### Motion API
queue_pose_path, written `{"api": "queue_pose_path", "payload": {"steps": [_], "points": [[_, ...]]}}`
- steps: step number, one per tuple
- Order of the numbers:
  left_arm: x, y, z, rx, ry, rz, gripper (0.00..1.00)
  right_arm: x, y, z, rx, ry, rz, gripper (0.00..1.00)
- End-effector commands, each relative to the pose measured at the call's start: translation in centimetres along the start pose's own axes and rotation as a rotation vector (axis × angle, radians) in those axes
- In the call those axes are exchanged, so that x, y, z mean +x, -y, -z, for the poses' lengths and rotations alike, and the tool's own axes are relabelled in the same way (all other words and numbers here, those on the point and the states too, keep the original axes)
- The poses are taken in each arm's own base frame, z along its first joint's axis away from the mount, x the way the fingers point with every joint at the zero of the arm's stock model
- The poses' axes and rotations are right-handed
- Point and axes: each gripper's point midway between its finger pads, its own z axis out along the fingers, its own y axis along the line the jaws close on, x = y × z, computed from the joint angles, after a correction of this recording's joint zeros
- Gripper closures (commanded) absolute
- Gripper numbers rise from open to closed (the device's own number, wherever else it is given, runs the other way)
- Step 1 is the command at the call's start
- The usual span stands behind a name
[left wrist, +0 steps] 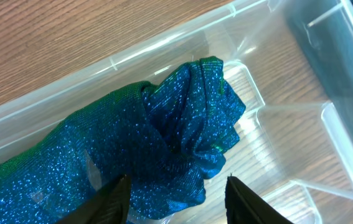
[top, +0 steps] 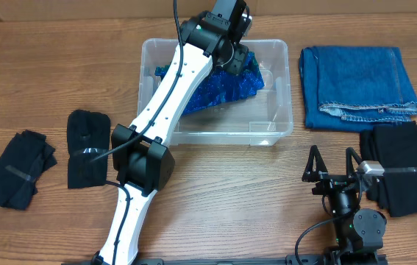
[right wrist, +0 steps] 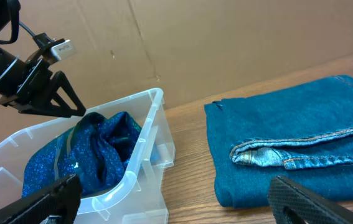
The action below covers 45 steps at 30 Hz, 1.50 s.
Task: Pack container
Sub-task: 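Carry the blue-green fabric into the container and release it, then move the left gripper to the black garment and grasp it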
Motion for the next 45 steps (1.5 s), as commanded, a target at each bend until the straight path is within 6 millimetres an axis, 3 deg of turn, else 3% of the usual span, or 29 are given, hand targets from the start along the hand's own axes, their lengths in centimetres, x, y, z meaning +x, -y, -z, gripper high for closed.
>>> {"api": "queue_pose_path", "payload": {"steps": [1, 5, 8, 12, 16, 18, 20, 23, 27, 29, 32, 34, 37, 41, 45], "points": [[0.4, 0.1, -0.4, 0.009, -0.017, -0.062, 0.49, 0.2, 0.0, 0.0, -0.006, 0.002, 0.004, 0.0], [1.8, -2.3, -0.3, -0.11, -0.074, -0.061, 0.47, 0.2, 0.0, 0.0, -0.006, 0.002, 0.004, 0.0], [1.9, -3.1, -1.0, -0.133, -0.079, -0.056, 0.48, 0.2, 0.0, 0.0, -0.006, 0.002, 0.004, 0.0], [3.5, -3.4, -4.7, -0.133, -0.132, -0.056, 0.48, 0.2, 0.0, 0.0, -0.006, 0.002, 0.004, 0.0], [7.3, -3.9, -11.0, -0.134, -0.246, -0.056, 0.49, 0.2, 0.0, 0.0, -0.006, 0.002, 0.004, 0.0], [8.7, -4.1, -12.6, -0.135, -0.286, -0.056, 0.5, 0.2, 0.0, 0.0, -0.006, 0.002, 0.004, 0.0], [8.9, -4.2, -13.0, -0.138, -0.292, -0.058, 0.51, 0.2, 0.0, 0.0, -0.006, 0.002, 0.004, 0.0], [7.8, -4.3, -12.2, -0.144, -0.263, -0.079, 0.51, 0.2, 0.0, 0.0, -0.006, 0.002, 0.004, 0.0], [5.4, -4.0, -8.8, -0.15, -0.205, -0.081, 0.51, 0.2, 0.0, 0.0, -0.006, 0.002, 0.004, 0.0], [3.3, -3.6, -5.0, -0.15, -0.14, -0.069, 0.5, 0.2, 0.0, 0.0, -0.006, 0.002, 0.004, 0.0], [2.3, -3.6, 0.1, -0.157, -0.103, 0.013, 0.45, 0.2, 0.0, 0.0, -0.006, 0.002, 0.004, 0.0], [2.9, -4.1, 2.8, -0.164, -0.119, 0.054, 0.4, 0.2, 0.0, 0.0, -0.006, 0.002, 0.004, 0.0], [4.2, -5.2, 4.4, -0.178, -0.166, 0.097, 0.37, 0.2, 0.0, 0.0, -0.006, 0.002, 0.004, 0.0], [6.5, -7.4, 5.9, -0.15, -0.251, 0.229, 0.44, 0.2, 0.0, 0.0, -0.006, 0.002, 0.004, 0.0], [7.2, -11.1, 10.6, -0.171, -0.228, 0.34, 0.45, 0.2, 0.0, 0.0, -0.006, 0.002, 0.004, 0.0]]}}
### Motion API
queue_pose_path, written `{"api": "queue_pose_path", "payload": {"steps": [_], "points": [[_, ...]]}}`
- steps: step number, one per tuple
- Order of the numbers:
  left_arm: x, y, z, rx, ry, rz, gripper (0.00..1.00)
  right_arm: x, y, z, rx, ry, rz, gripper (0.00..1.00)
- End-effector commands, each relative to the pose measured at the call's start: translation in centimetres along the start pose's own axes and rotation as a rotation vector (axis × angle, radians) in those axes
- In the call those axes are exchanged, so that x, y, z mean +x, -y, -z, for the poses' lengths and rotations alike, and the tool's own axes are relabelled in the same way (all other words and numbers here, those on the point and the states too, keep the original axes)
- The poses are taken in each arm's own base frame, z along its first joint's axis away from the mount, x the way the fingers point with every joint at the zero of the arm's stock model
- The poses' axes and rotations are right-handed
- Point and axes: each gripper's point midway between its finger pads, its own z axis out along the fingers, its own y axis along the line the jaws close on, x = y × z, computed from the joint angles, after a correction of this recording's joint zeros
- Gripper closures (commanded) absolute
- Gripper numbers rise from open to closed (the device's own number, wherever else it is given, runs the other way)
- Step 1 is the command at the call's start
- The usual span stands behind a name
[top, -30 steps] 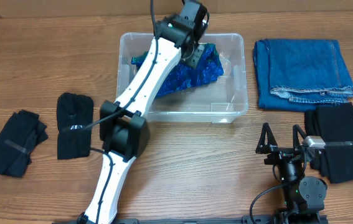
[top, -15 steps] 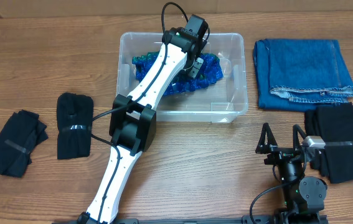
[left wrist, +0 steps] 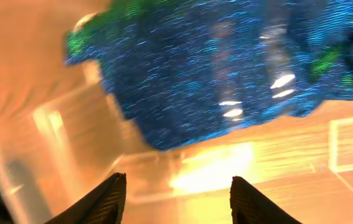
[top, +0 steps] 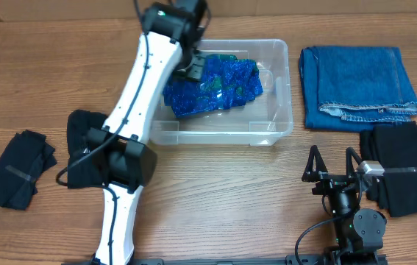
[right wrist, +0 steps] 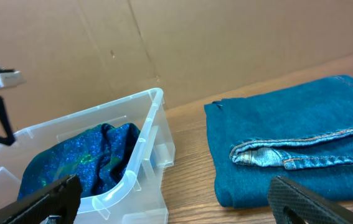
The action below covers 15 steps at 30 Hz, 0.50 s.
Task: Pack container
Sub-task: 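Move the left gripper to the black garment and grasp it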
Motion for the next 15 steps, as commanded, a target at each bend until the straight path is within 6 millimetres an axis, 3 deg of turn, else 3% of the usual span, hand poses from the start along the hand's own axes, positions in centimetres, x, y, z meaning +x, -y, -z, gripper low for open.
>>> {"api": "queue_pose_path", "payload": {"steps": [1, 5, 9, 12, 15], "points": [[0.4, -4.3, 6.7, 0.024, 0.108, 0.131, 0.45, 0.2, 0.0, 0.0, -0.006, 0.002, 0.003, 0.0], [3.5, -8.8, 13.2, -0.045, 0.178, 0.226, 0.43, 0.2, 0.0, 0.0, -0.006, 0.002, 0.003, 0.0], [5.6, -11.2, 17.1, -0.068, 0.256, 0.298, 0.42, 0.2, 0.0, 0.0, -0.006, 0.002, 0.003, 0.0], [7.5, -13.5, 17.8, -0.138, 0.248, 0.361, 0.4, 0.2, 0.0, 0.0, -0.006, 0.002, 0.003, 0.0], [10.5, -17.0, 16.1, -0.25, 0.153, 0.465, 0.39, 0.2, 0.0, 0.0, -0.006, 0.002, 0.003, 0.0]]}}
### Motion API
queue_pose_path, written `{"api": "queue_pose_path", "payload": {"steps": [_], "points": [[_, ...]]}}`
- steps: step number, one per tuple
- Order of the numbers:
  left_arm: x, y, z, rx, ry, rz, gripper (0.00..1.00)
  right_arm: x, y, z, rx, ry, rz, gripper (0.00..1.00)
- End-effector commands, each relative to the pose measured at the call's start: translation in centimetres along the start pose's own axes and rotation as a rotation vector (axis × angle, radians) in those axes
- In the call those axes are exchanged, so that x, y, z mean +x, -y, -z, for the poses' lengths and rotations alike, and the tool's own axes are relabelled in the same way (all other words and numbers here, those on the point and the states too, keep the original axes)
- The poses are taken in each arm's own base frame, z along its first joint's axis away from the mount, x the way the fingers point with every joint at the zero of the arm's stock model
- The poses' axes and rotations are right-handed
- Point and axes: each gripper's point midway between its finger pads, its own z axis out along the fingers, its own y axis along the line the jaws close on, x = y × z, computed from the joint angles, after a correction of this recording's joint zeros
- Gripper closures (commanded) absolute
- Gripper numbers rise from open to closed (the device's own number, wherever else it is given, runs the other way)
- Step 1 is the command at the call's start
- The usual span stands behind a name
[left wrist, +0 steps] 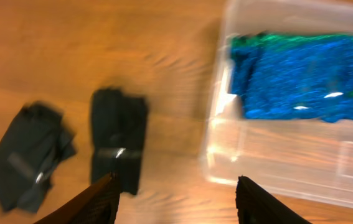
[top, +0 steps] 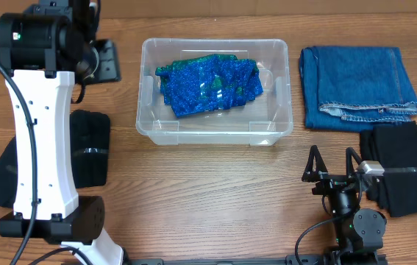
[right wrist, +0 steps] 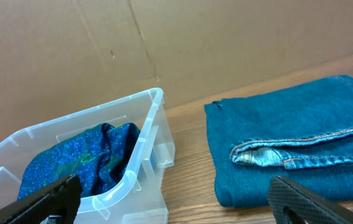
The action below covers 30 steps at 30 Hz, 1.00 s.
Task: Pack container
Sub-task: 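Move the left gripper to the black garment and grasp it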
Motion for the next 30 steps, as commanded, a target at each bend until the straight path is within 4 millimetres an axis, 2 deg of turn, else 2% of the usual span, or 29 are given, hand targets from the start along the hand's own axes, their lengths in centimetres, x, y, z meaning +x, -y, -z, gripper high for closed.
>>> {"api": "queue_pose_path", "payload": {"steps": [1, 4, 7, 8, 16, 22, 27, 30], "points": [[2.1, -5.0, -2.2, -0.156, -0.09, 0.112, 0.39, 0.2, 0.0, 0.0, -0.006, 0.002, 0.003, 0.0], [3.3, -6.6, -6.1, -0.163, -0.169, 0.162, 0.38, 0.2, 0.0, 0.0, -0.006, 0.002, 0.003, 0.0], [5.4, -7.6, -10.3, -0.185, -0.251, 0.181, 0.37, 0.2, 0.0, 0.0, -0.006, 0.002, 0.003, 0.0], [6.6, -7.6, -12.4, -0.181, -0.287, 0.183, 0.37, 0.2, 0.0, 0.0, -0.006, 0.002, 0.003, 0.0], [12.3, -7.3, -21.4, -0.177, -0.346, 0.18, 0.36, 0.2, 0.0, 0.0, -0.006, 0.002, 0.003, 0.0], [13.4, -7.8, -25.2, -0.194, -0.271, 0.136, 0.31, 0.2, 0.0, 0.0, -0.006, 0.002, 0.003, 0.0], [11.8, -9.2, -25.6, -0.27, -0.193, 0.072, 0.28, 0.2, 0.0, 0.0, -0.006, 0.002, 0.003, 0.0], [11.2, -9.2, -25.9, -0.267, -0.174, 0.022, 0.27, 0.2, 0.0, 0.0, -0.006, 0.002, 0.003, 0.0]]}}
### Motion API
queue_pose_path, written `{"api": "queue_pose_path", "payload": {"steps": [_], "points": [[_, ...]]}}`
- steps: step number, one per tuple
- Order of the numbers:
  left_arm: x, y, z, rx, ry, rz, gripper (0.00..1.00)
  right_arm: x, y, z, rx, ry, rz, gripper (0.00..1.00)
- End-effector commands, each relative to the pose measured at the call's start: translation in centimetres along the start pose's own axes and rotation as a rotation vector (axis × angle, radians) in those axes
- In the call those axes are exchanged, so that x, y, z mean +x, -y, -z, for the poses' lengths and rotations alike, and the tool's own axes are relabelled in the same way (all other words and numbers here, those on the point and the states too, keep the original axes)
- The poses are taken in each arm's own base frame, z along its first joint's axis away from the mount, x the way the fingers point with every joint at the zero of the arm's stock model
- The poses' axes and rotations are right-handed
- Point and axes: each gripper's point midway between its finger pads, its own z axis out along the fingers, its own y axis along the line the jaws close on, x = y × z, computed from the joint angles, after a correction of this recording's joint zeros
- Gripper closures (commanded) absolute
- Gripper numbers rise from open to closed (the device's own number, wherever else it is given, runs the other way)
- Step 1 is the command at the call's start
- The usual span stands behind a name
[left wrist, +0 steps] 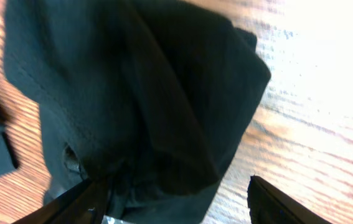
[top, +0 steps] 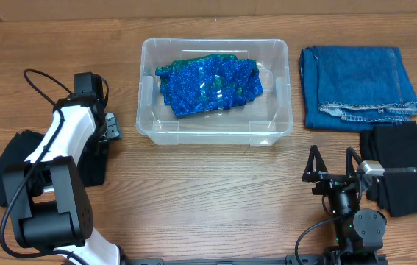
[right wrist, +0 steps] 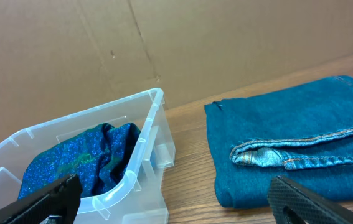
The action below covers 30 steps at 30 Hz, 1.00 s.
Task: Pack container
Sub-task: 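Move the left gripper to the black garment and grasp it, then place the black garment into the container's right side, release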
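The clear plastic container [top: 282,110] stands mid-table with a sparkly blue cloth [top: 209,82] lying inside; both also show in the right wrist view, container [right wrist: 144,143] and cloth [right wrist: 70,163]. My left gripper [top: 104,137] is down low and open over a folded black cloth [top: 95,166]. That black cloth [left wrist: 132,99] fills the left wrist view, its near part lying between the spread fingers [left wrist: 83,202] of the left gripper [left wrist: 179,205]. My right gripper [top: 333,168] rests open near the front edge, holding nothing [right wrist: 179,205].
A second black cloth [top: 2,177] lies at the far left. Folded blue jeans [top: 359,85] lie right of the container, with another folded black cloth [top: 403,165] in front of them. A cardboard wall [right wrist: 195,43] stands behind the table.
My left arm was raised high over the table's left side, well above the black cloths. Now its open gripper sits low, right over the nearer black cloth. The right arm stayed still.
My left gripper was first open inside the container, right over the blue cloth. Then it was at the container's left part, the cloth lying flat inside. Then it was high over the left side, and now low over a black cloth.
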Motion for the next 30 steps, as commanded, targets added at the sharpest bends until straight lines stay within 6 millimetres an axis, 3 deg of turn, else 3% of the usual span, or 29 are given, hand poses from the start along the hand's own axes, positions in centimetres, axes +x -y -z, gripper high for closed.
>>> {"api": "queue_pose_path", "payload": {"steps": [1, 8, 12, 17, 19, 22, 26, 30], "points": [[-0.7, -0.9, 0.0, -0.048, 0.035, -0.075, 0.27, 0.2, 0.0, 0.0, -0.006, 0.001, 0.003, 0.0], [-0.5, -0.6, -2.2, -0.06, 0.007, -0.113, 0.25, 0.2, 0.0, 0.0, -0.006, 0.001, 0.003, 0.0], [1.0, -0.2, -4.7, -0.071, -0.068, -0.134, 0.34, 0.2, 0.0, 0.0, -0.006, 0.001, 0.003, 0.0], [1.9, -0.1, -6.1, -0.077, -0.113, -0.142, 0.96, 0.2, 0.0, 0.0, -0.006, 0.001, 0.003, 0.0], [1.6, -0.1, -5.6, -0.079, -0.112, -0.094, 0.96, 0.2, 0.0, 0.0, -0.006, 0.001, 0.003, 0.0], [0.1, 0.8, -3.5, -0.015, -0.124, -0.068, 0.96, 0.2, 0.0, 0.0, -0.006, 0.001, 0.003, 0.0], [-4.3, 1.9, 3.0, 0.105, -0.068, -0.05, 0.96, 0.2, 0.0, 0.0, -0.006, 0.001, 0.003, 0.0], [-9.0, 2.6, 14.3, 0.276, 0.08, -0.057, 0.96, 0.2, 0.0, 0.0, -0.006, 0.001, 0.003, 0.0]]}}
